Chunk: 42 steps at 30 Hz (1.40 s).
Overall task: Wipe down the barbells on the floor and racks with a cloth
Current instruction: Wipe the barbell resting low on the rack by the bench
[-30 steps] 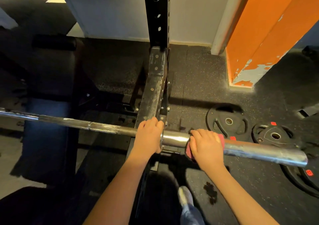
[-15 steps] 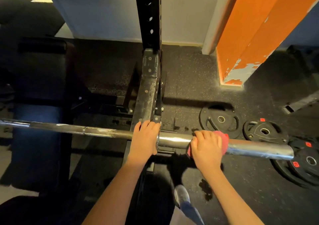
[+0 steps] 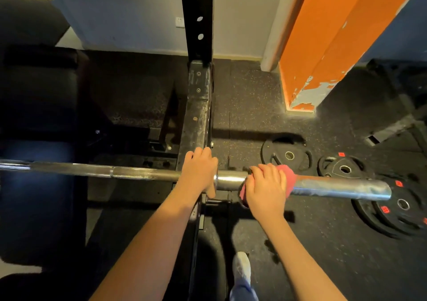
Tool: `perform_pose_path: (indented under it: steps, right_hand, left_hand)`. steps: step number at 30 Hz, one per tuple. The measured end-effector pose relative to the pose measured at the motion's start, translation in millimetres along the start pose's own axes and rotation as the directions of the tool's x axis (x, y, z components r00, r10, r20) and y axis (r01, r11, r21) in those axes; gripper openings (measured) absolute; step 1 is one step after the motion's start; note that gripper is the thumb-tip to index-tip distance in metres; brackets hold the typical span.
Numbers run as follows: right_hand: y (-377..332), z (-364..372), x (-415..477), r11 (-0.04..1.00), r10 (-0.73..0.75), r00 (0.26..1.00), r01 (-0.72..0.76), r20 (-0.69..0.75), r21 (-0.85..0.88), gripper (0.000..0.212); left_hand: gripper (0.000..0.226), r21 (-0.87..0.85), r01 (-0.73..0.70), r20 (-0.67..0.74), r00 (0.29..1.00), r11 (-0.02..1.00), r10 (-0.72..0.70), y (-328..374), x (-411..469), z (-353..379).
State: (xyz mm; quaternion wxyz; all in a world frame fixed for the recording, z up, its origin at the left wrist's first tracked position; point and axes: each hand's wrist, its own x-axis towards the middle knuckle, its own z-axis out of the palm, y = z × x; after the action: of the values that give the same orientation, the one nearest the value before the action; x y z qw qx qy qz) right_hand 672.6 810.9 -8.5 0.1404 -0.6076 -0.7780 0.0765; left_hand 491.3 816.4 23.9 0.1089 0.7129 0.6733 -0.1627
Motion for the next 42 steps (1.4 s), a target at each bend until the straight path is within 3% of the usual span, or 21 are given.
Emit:
perform_pose_path:
  steps: [2, 5, 7, 10, 12, 15, 17, 19, 21, 24, 26, 28, 30, 31, 34, 37, 39, 42]
  right_hand:
    - [-10, 3, 10, 0.997, -0.074, 0.997, 0.075, 0.03, -0.016, 0.039]
    - [3, -3, 25, 0.953, -0.273, 0.952, 0.287, 0.141, -0.097, 0.038]
    - [11, -10, 42, 0.948, -0.238, 0.94, 0.28, 0.245, -0.154, 0.037]
    - [6, -10, 65, 0.961, -0.125, 0.911, 0.209, 0.393, -0.18, 0.026]
    - [-5, -13, 61, 0.941, -0.111, 0.927, 0.213, 0.357, -0.261, 0.03]
    - [-32, -12, 43, 0.965, -0.165, 0.932, 0.22, 0.321, -0.142, 0.023]
    - [-36, -4, 27, 0.942, -0.283, 0.916, 0.321, 0.285, -0.094, 0.033]
    - [-15, 1, 35, 0.921, -0.369, 0.917, 0.383, 0.148, -0.073, 0.03]
    - [12, 2, 44, 0.929, -0.317, 0.94, 0.334, 0.124, -0.157, 0.022]
    - [8, 1, 49, 0.98, -0.093, 0.992, 0.107, 0.084, -0.169, 0.018]
    - [-23, 11, 46, 0.98, -0.14, 0.984, 0.154, 0.114, -0.128, 0.01]
    - [-43, 17, 41, 0.96, -0.278, 0.959, 0.279, 0.053, -0.013, 0.01]
    - [-30, 12, 43, 0.935, -0.355, 0.933, 0.356, 0.06, -0.002, 0.015]
    - [-15, 7, 42, 0.929, -0.367, 0.928, 0.37, 0.069, -0.03, 0.015]
    - [22, -10, 44, 0.96, -0.269, 0.958, 0.275, 0.098, -0.055, 0.017]
    - [20, -6, 41, 0.998, -0.048, 0.999, 0.049, 0.026, -0.045, 0.019]
    - [-2, 2, 41, 0.998, 0.06, 0.998, -0.06, -0.007, 0.029, 0.026]
    - [-22, 7, 32, 0.988, -0.126, 0.992, 0.124, 0.016, 0.093, 0.029]
  left_hand:
    - [0.087, 0.061, -0.035, 0.118, 0.993, 0.998, 0.027, -3, 7, -13]
    - [0.084, 0.053, -0.057, 0.007, 0.998, 0.997, 0.057, -4, -6, -13]
    - [0.066, -0.13, -0.021, -0.085, 0.996, 0.991, 0.01, -4, -20, 0]
    - [0.035, -0.125, -0.009, -0.146, 0.989, 0.992, -0.009, 4, -22, 14]
    - [0.021, -0.055, 0.02, -0.183, 0.983, 0.998, -0.03, 8, -10, 12]
    - [0.01, -0.078, 0.157, -0.247, 0.954, 0.984, -0.172, 6, 13, 7]
    - [0.032, -0.195, 0.242, -0.262, 0.921, 0.95, -0.289, 4, 25, 4]
    - [0.039, -0.239, 0.28, -0.267, 0.902, 0.93, -0.34, 3, 33, 0]
    - [0.036, -0.21, 0.299, -0.244, 0.906, 0.931, -0.346, 3, 39, -2]
    - [0.03, -0.201, 0.309, -0.216, 0.912, 0.93, -0.35, 1, 40, -6]
    - [0.035, -0.192, 0.314, -0.235, 0.905, 0.93, -0.354, 3, 42, -9]
    - [0.045, -0.187, 0.33, -0.269, 0.889, 0.925, -0.371, 5, 42, -11]
    - [0.055, -0.188, 0.34, -0.275, 0.883, 0.922, -0.381, 7, 37, -12]
    - [0.049, -0.197, 0.34, -0.27, 0.883, 0.919, -0.384, 8, 35, -11]
    - [0.029, -0.266, 0.336, -0.254, 0.88, 0.903, -0.402, 17, 30, -1]
    - [0.056, -0.275, 0.311, -0.297, 0.873, 0.91, -0.387, 19, 27, 6]
    - [0.058, -0.239, 0.302, -0.288, 0.885, 0.923, -0.365, 19, 26, 5]
    - [0.045, -0.273, 0.333, -0.249, 0.882, 0.903, -0.401, 16, 32, 0]
